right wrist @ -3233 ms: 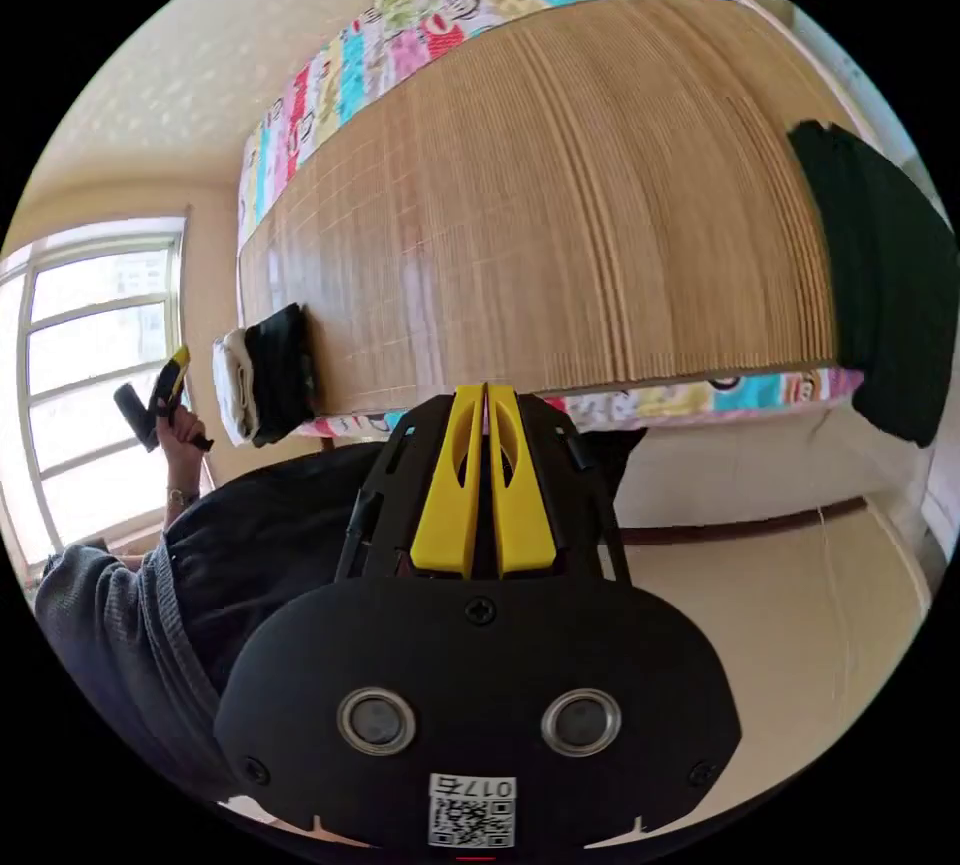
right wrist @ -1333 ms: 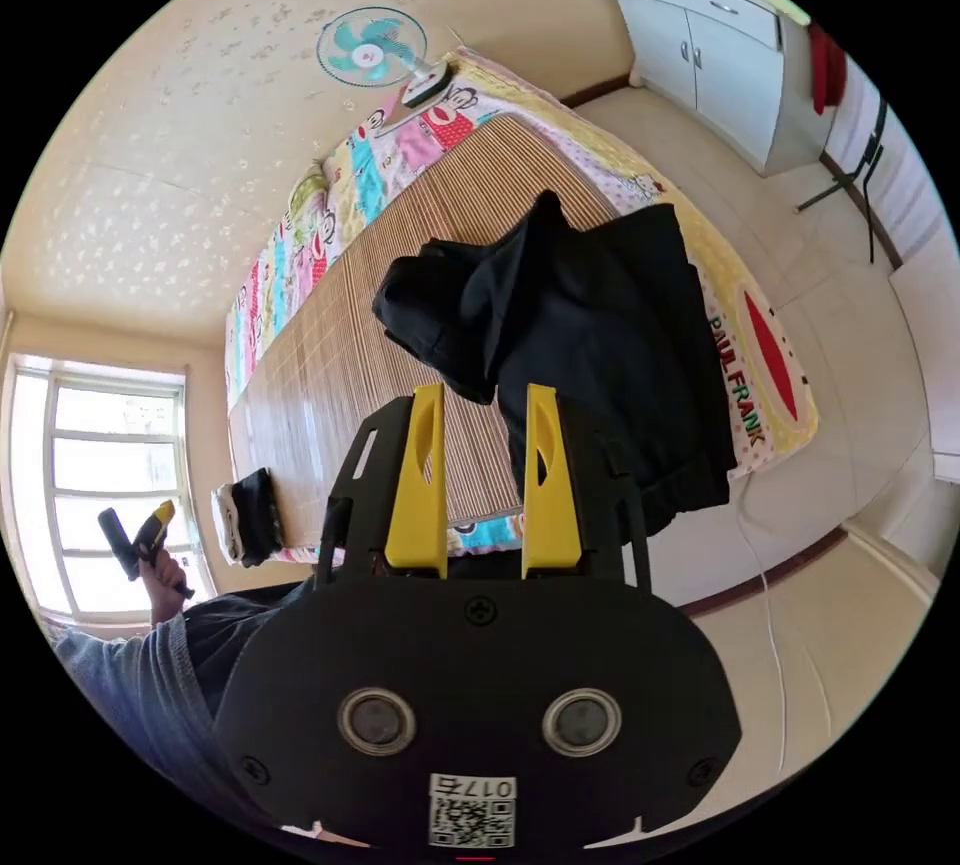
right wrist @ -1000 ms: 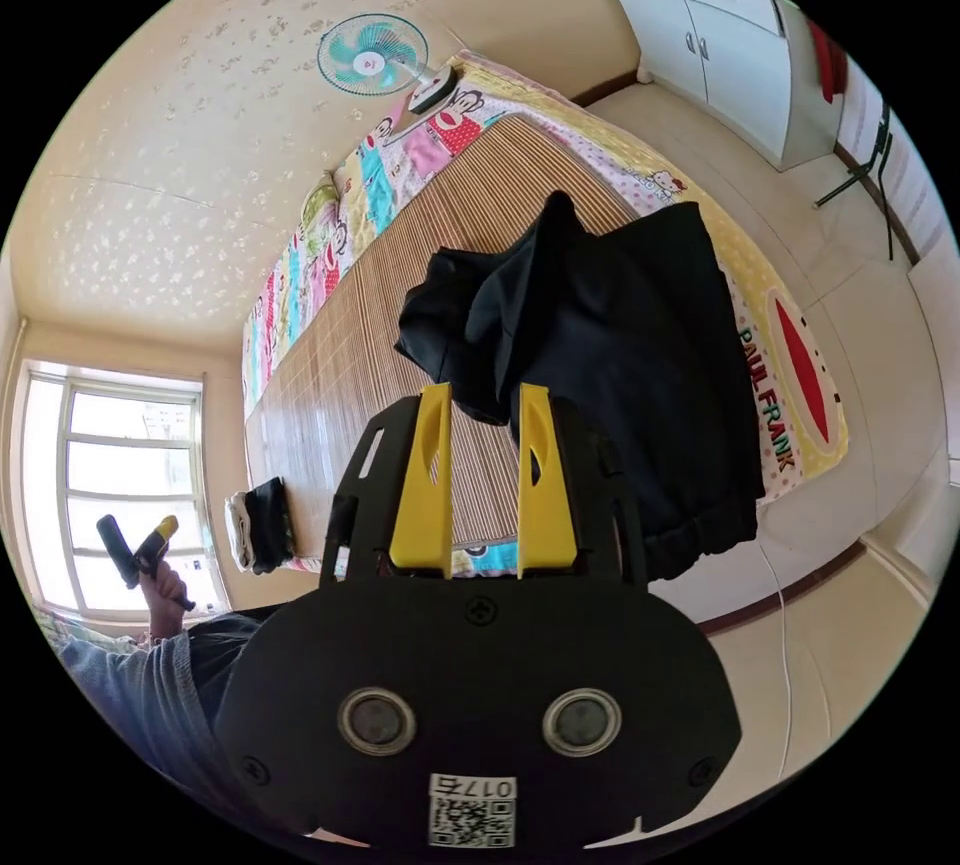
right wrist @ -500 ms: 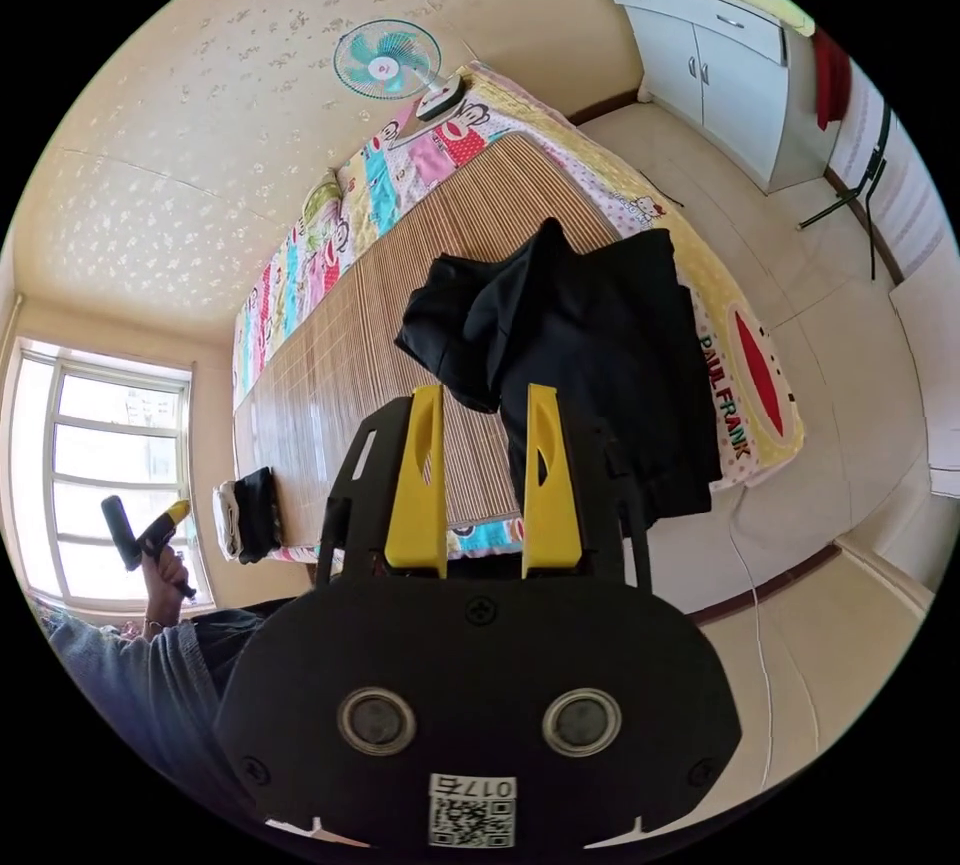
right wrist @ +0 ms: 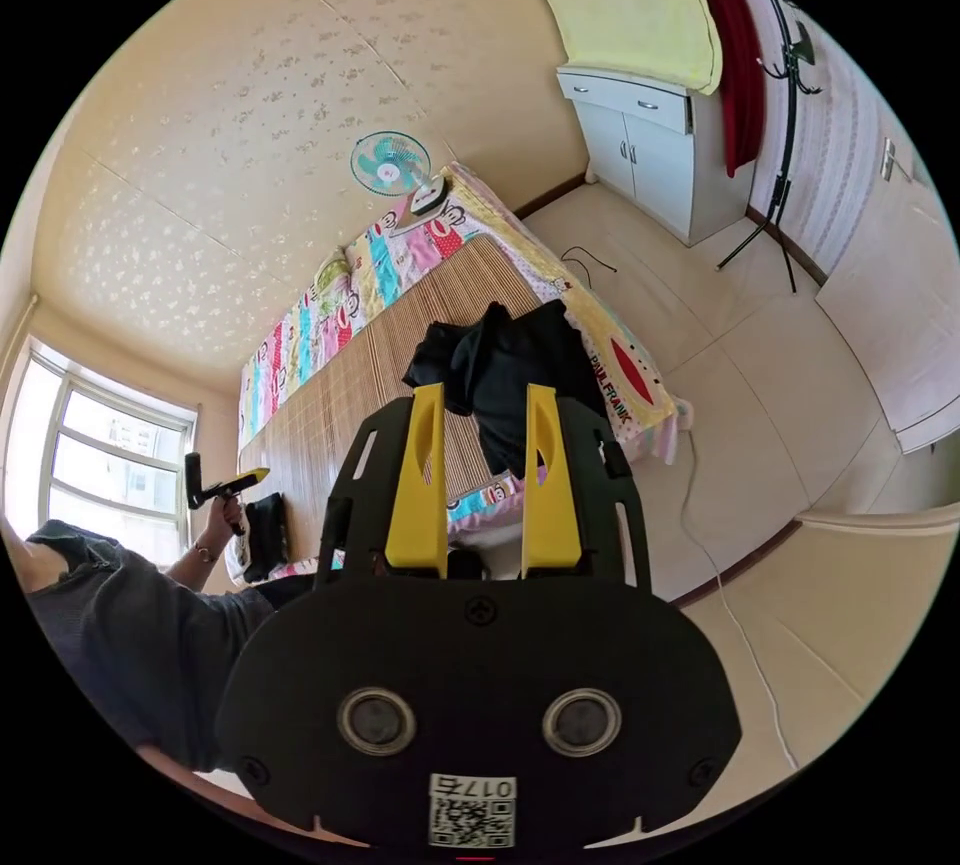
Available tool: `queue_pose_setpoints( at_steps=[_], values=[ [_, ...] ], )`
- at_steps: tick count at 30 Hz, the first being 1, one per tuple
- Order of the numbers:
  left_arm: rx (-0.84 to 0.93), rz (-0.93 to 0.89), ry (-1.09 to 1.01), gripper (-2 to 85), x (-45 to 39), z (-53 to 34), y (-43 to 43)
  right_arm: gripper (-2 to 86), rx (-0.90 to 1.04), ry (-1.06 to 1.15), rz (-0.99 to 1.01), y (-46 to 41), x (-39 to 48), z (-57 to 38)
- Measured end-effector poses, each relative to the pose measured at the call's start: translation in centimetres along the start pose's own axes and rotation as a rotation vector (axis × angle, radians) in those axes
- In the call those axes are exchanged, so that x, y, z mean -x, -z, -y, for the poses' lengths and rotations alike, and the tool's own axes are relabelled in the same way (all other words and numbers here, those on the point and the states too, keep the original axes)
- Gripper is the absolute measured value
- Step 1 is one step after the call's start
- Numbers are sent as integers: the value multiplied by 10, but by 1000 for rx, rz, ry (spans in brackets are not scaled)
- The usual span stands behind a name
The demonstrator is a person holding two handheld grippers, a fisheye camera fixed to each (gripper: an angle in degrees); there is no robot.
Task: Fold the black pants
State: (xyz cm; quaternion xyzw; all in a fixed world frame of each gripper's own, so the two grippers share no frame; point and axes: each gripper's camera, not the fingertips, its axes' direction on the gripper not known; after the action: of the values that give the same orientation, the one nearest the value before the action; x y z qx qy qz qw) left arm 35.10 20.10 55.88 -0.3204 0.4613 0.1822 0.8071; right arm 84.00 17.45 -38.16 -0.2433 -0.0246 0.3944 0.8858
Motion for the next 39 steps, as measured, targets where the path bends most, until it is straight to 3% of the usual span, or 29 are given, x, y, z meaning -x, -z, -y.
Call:
queue_pose_setpoints(
  at_steps=[3,9,16,20,27,33,39],
  values=[
    [-100,-7,73,74,-11,-10,-1,119,15,-4,18,59,-58,-10],
    [-256,-9,156,74,-89,-34,-47,101,-153,8,82,208,-193,-47],
    [-218,-64,99,74,-183,-13,-122,94,-163,-78,-3,295,-296,-118],
    [-249,-41,26,74,-227,1,-125,92,-239,-134,-25,308,-310,-149],
    [-247,-76,-5,73,-242,16,-131,93,-177,-85,-99,317,-290,-128],
    [-222,-85,27,73,-233,13,-129,95,-12,-91,-197,312,-294,-104],
    [-221,-89,72,74,-217,9,-120,89,-44,-105,-110,312,-301,-91]
  ],
)
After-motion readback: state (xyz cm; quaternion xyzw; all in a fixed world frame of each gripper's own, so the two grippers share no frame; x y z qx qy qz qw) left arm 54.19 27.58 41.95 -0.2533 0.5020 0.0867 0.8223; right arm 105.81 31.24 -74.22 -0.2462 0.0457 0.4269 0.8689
